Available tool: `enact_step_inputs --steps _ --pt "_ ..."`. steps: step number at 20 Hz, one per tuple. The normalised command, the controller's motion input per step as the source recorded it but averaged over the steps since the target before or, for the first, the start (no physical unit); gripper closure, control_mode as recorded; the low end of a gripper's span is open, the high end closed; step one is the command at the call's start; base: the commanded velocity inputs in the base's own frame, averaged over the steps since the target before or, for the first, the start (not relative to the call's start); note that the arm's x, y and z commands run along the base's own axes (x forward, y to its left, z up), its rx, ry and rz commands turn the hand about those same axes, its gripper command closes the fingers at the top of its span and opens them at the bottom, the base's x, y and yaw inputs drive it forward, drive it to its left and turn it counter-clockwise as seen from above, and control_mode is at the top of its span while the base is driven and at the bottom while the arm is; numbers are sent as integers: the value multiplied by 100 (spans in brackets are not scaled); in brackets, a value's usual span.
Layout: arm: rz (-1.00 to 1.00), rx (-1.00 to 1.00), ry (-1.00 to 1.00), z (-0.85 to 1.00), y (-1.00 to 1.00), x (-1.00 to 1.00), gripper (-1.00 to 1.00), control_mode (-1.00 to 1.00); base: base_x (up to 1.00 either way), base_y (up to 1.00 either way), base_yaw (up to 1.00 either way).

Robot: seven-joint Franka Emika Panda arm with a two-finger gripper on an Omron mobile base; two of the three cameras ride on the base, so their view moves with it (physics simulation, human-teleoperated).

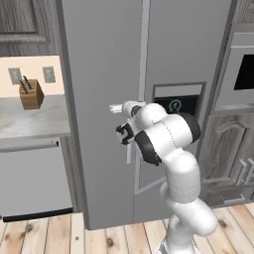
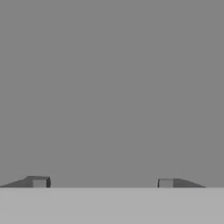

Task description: There's a steak in the fridge that needs to be moved to the freezer for freezing. Pick up the steak from the fridge, place it on any shelf in the freezer, and close the fridge and freezer doors when done.

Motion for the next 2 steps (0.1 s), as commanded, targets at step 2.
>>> enact_step_inputs --steps 2 --pt "-3 11 0 39 -35 5 -100 -100 0 0 0"
